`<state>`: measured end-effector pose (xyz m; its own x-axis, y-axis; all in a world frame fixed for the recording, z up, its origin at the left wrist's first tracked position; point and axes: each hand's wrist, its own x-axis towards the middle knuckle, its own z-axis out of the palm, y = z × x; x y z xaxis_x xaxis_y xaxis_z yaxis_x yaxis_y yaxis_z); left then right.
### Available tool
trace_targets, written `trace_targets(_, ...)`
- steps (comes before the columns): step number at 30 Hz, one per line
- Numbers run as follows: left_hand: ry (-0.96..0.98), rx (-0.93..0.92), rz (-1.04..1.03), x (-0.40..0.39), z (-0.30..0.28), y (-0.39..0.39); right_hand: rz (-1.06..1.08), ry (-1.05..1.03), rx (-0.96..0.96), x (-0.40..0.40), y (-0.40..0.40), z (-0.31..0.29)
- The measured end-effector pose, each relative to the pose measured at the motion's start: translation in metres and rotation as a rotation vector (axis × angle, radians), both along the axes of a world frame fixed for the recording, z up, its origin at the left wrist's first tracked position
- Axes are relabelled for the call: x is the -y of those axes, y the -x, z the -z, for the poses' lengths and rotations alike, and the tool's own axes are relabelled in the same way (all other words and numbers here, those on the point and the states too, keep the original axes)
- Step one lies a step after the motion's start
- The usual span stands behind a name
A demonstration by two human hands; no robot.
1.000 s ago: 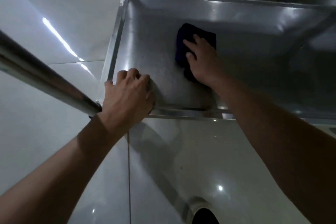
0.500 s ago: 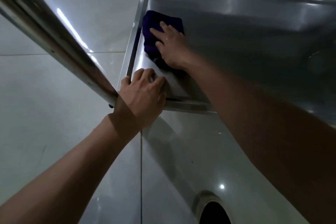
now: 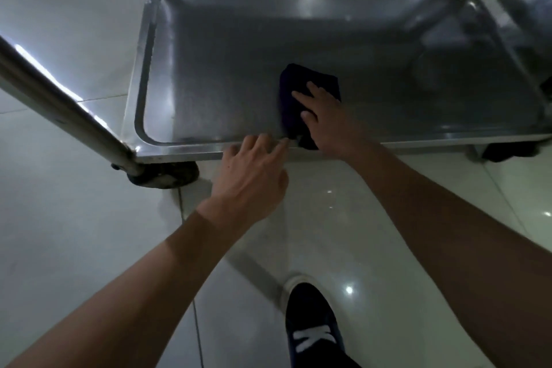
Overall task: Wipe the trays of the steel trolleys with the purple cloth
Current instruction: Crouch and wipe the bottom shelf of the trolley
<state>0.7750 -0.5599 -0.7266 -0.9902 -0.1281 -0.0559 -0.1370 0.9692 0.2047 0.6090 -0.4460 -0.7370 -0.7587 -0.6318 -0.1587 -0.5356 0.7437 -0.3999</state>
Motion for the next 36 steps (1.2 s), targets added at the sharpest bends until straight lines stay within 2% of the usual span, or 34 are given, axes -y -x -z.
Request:
trace_targets(4,0.027,-0.009,-0.03,-0.012,0.005,-0.006,0.018,0.039,0.026,-0.033,-0.028,-0.007)
trace_targets(9,-0.011,0.051,-0.065,-0.016,0.005,-0.011,-0.004,-0.057,0.003,-0.044,-0.047,-0.015)
trace_targets(13,-0.044,0.094,-0.082,-0.014,0.0,-0.005,-0.048,-0.171,-0.018,-0.035,-0.042,-0.016)
trace_targets(19,-0.036,0.111,-0.106,-0.017,0.004,-0.009,-0.089,-0.188,-0.038,-0.014,-0.048,-0.012)
trace_targets(22,-0.028,0.085,-0.117,-0.017,0.01,-0.01,-0.14,-0.151,-0.046,-0.024,-0.043,-0.008)
trace_targets(27,0.004,0.099,-0.129,-0.019,0.012,-0.009,-0.189,-0.229,-0.13,-0.065,-0.023,-0.005)
trace_targets(32,0.054,0.133,-0.185,-0.029,0.005,-0.006,-0.066,-0.176,-0.081,-0.101,-0.002,-0.007)
trace_targets(36,0.062,0.081,-0.188,-0.062,-0.003,0.017,-0.058,-0.017,-0.026,-0.102,0.006,0.003)
